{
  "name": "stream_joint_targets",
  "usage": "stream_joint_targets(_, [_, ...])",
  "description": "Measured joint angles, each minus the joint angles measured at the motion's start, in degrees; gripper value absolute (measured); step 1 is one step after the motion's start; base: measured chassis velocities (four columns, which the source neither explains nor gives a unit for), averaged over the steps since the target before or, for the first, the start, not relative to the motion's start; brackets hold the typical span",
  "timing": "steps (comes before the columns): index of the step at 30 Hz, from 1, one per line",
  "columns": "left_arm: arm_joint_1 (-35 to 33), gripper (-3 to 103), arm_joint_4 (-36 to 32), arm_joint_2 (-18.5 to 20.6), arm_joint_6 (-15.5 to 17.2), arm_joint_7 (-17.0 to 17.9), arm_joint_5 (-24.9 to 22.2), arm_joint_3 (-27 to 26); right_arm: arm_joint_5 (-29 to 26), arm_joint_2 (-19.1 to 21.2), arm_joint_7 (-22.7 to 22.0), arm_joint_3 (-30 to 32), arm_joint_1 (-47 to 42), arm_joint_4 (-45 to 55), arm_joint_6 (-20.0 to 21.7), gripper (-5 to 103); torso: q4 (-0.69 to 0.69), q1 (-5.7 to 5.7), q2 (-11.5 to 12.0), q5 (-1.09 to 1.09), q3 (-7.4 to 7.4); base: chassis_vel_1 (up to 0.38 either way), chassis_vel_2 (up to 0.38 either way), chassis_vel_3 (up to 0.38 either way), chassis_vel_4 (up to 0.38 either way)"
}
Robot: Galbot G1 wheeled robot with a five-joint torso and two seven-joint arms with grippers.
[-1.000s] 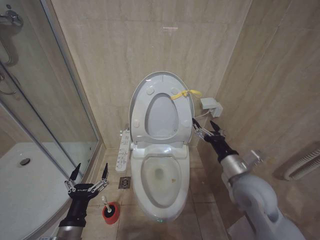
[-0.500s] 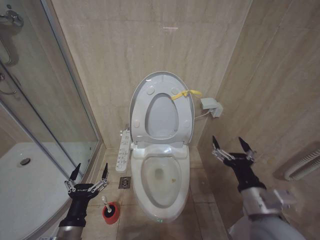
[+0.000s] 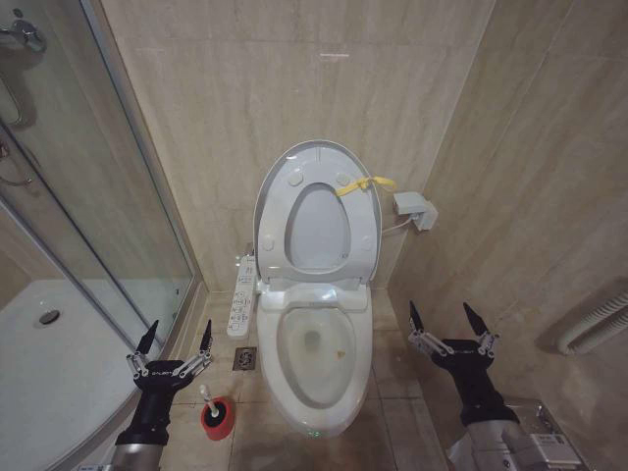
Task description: Open the toilet lid, clean the toilet bowl with a toilet brush, close the toilet lid, and flush.
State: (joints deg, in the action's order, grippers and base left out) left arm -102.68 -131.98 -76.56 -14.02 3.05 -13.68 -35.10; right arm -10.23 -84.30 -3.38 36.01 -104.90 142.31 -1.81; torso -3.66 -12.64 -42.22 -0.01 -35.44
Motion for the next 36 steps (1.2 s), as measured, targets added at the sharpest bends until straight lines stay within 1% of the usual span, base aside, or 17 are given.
stream_joint_targets(1, [0.0,100,0.0,0.0,0.0,0.0,0.0,0.0,0.0,0.0,0.0,0.0,0.0,0.0,0.0,100,0.0,0.0,0.0,0.0,0.0,0.0,0.0,0.0,0.0])
stream_joint_targets(5, [0.0,100,0.0,0.0,0.0,0.0,0.0,0.0,-1.8,-0.6,1.0,0.0,-1.2,1.0,3.9,100,0.0,0.0,0.0,0.0,0.0,0.0,0.0,0.0,0.0])
stream_joint_targets(9, [0.0,100,0.0,0.0,0.0,0.0,0.0,0.0,-2.0,-0.8,1.5,-0.1,-1.9,1.1,5.1,100,0.0,0.0,0.0,0.0,0.0,0.0,0.0,0.0,0.0])
stream_joint_targets(17, [0.0,100,0.0,0.0,0.0,0.0,0.0,0.0,-2.2,-2.1,2.4,0.6,-1.1,1.1,5.7,100,0.0,0.0,0.0,0.0,0.0,0.0,0.0,0.0,0.0])
stream_joint_targets(19, [0.0,100,0.0,0.0,0.0,0.0,0.0,0.0,-1.6,-3.2,1.7,0.9,-0.5,1.1,5.7,100,0.0,0.0,0.0,0.01,0.0,0.0,0.0,0.0,0.0])
stream_joint_targets(21, [0.0,100,0.0,0.0,0.0,0.0,0.0,0.0,-1.2,-3.4,1.5,0.9,-0.6,1.1,5.6,100,0.0,0.0,0.0,0.0,0.0,0.0,0.0,0.0,0.0])
stream_joint_targets(25, [0.0,100,0.0,0.0,0.0,0.0,0.0,0.0,-0.8,-3.3,3.2,1.3,-1.3,1.0,5.1,100,-0.01,0.0,0.0,0.0,0.0,0.0,0.0,0.0,0.0])
stream_joint_targets(30, [0.0,100,0.0,0.0,0.0,0.0,0.0,0.0,-3.3,-2.9,5.5,1.6,-0.7,1.0,5.2,100,0.0,0.0,0.0,0.0,0.0,0.0,0.0,0.0,0.0])
stream_joint_targets(34, [0.0,100,0.0,0.0,0.0,0.0,0.0,0.0,-3.9,-2.6,7.7,1.4,-0.5,1.0,4.5,100,0.0,0.0,0.0,0.01,0.0,0.0,0.0,0.0,0.0])
stream_joint_targets(36, [0.0,100,0.0,0.0,0.0,0.0,0.0,0.0,-4.2,-2.5,8.0,1.3,-0.5,1.0,4.5,100,0.0,0.0,0.0,0.0,0.0,0.0,0.0,0.0,0.0])
